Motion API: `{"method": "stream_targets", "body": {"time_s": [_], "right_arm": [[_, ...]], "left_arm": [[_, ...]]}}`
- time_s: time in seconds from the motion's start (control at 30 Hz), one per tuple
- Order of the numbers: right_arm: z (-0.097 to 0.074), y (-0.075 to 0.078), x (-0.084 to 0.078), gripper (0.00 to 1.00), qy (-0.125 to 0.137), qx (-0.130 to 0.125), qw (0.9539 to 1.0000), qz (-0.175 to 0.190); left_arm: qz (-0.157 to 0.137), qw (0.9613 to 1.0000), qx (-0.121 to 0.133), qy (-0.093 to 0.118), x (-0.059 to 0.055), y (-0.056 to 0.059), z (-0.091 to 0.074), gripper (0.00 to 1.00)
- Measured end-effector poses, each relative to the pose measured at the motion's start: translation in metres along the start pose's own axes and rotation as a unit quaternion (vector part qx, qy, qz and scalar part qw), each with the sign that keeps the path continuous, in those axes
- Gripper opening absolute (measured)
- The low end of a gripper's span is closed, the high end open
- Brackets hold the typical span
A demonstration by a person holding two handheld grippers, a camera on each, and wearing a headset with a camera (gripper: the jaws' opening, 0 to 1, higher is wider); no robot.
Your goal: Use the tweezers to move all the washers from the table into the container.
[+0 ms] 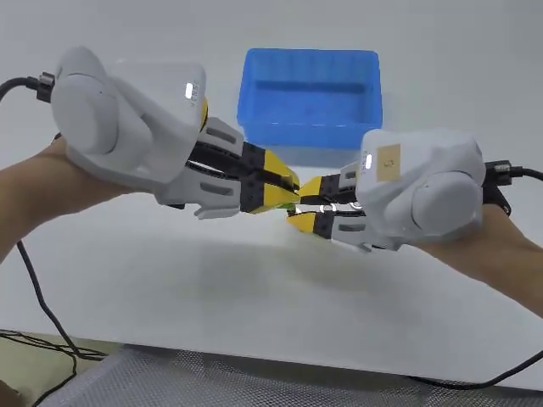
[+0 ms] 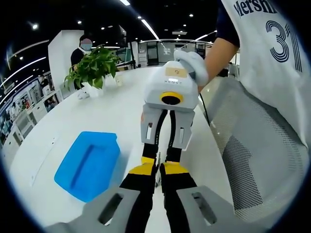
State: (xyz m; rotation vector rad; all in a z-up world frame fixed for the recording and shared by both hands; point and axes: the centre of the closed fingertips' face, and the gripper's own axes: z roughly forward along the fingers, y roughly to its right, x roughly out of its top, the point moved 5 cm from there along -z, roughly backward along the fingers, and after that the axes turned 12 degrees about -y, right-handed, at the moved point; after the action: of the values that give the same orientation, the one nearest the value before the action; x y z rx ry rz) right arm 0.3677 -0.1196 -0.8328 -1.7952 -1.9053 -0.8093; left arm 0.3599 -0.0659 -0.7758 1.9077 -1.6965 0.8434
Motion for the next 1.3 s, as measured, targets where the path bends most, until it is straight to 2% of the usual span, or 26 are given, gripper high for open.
{"method": "stream_targets", "body": {"time_s": [0.33,0.87,1.0,1.17,1.3], "right_arm": [[-0.0011,0.0002,-0.0016,0.12,0.001,-0.001,1.0,0.003],[0.0002,0.0011,-0.0029,0.12,-0.001,0.001,1.0,0.008],[0.0006,0.0018,-0.0001,0.11,0.011,0.008,0.9996,0.024],[0.001,0.0024,-0.0011,0.1,0.013,0.011,0.999,0.04],[0.001,0.0023,-0.0011,0.1,0.012,0.008,0.9989,0.044]], "left_arm": [[0.007,1.0,0.001,0.002,0.002,-0.0004,0.0009,0.08],[-0.005,0.9999,-0.008,0.01,0.0007,-0.0026,0.0029,0.08],[-0.007,0.9998,-0.012,0.013,0.0014,-0.0027,0.0039,0.08],[-0.02,0.9995,-0.014,0.022,0.0005,-0.0072,0.0043,0.08],[-0.021,0.9995,-0.016,0.019,0.0015,-0.0074,0.0046,0.08]]}}
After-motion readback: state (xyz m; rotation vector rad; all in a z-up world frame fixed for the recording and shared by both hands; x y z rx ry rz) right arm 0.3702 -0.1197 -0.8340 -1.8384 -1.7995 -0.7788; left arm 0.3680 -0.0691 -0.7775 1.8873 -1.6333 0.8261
